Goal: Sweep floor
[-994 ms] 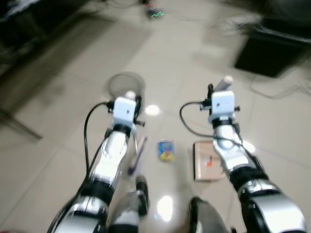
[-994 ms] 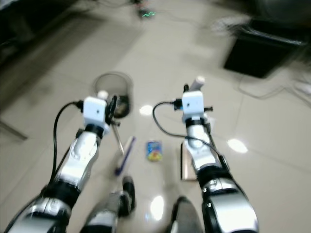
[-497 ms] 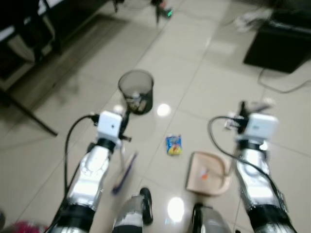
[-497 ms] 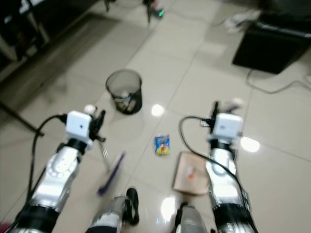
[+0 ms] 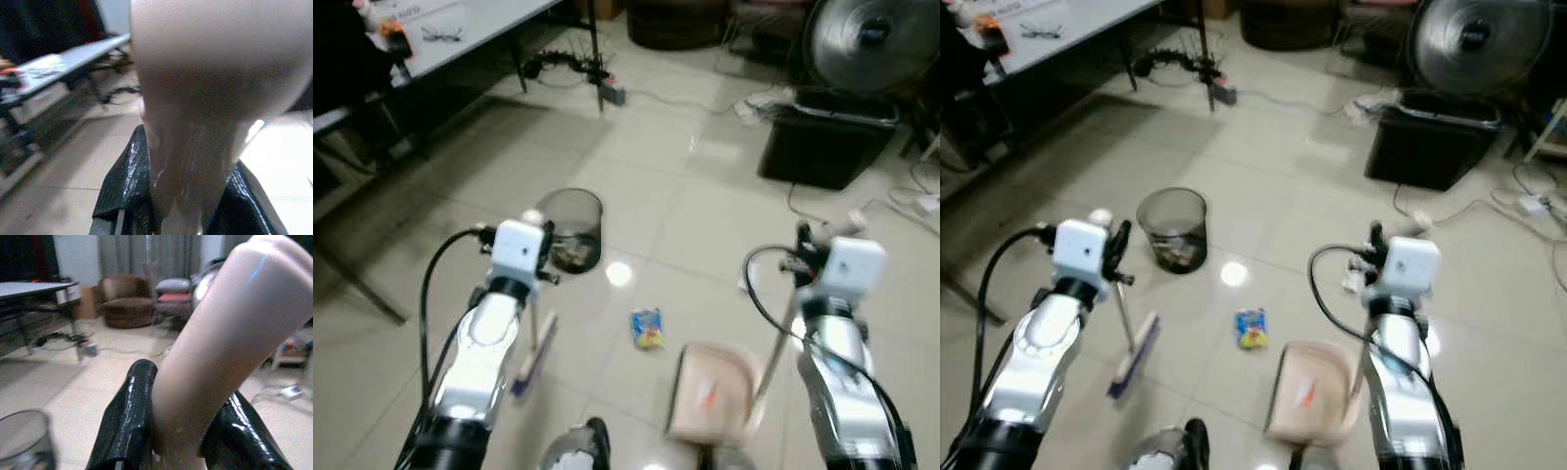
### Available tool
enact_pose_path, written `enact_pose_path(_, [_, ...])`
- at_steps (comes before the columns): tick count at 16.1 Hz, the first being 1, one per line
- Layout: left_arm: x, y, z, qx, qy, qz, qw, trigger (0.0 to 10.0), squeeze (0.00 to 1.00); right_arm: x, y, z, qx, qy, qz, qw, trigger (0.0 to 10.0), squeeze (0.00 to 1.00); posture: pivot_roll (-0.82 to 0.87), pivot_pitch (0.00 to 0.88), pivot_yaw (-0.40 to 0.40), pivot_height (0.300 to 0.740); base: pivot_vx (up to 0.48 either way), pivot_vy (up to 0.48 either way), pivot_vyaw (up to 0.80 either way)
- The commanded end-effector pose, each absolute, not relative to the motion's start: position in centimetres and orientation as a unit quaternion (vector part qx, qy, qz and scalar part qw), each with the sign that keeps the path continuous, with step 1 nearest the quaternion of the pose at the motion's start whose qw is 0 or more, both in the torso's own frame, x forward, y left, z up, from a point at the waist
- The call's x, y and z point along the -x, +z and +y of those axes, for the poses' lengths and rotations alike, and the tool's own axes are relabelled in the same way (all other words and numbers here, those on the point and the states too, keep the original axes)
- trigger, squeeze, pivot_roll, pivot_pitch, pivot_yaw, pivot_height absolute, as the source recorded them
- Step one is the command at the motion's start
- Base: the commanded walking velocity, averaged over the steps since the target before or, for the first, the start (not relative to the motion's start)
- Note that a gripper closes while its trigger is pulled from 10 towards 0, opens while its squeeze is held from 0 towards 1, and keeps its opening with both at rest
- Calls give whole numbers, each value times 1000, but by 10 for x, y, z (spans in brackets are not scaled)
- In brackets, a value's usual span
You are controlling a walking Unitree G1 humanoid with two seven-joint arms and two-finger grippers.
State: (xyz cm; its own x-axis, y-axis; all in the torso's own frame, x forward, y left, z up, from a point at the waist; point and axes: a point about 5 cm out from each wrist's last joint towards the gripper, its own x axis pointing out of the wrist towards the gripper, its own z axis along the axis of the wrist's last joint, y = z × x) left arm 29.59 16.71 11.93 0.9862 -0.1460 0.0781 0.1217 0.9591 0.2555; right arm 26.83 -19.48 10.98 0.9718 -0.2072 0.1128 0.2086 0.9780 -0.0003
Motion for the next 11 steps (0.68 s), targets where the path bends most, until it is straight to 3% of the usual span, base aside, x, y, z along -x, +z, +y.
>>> enact_pose_path(1, [-295, 124, 171, -128, -59, -52, 989, 10000, 0, -276, 125, -187, -5, -87, -77, 993, 10000, 0, -51, 0, 81, 740, 247, 0, 0])
enact_pose_path(7, [-299, 131, 161, -126, -76, -54, 988, 10000, 0, -271, 128, -197, -3, -107, -56, 993, 10000, 0, -57, 0, 84, 740, 292, 0, 0])
enact_pose_path(11, [-303, 130, 158, -122, -77, -49, 988, 10000, 0, -274, 132, -200, 0, -117, -53, 992, 10000, 0, -67, 0, 83, 740, 349, 0, -708])
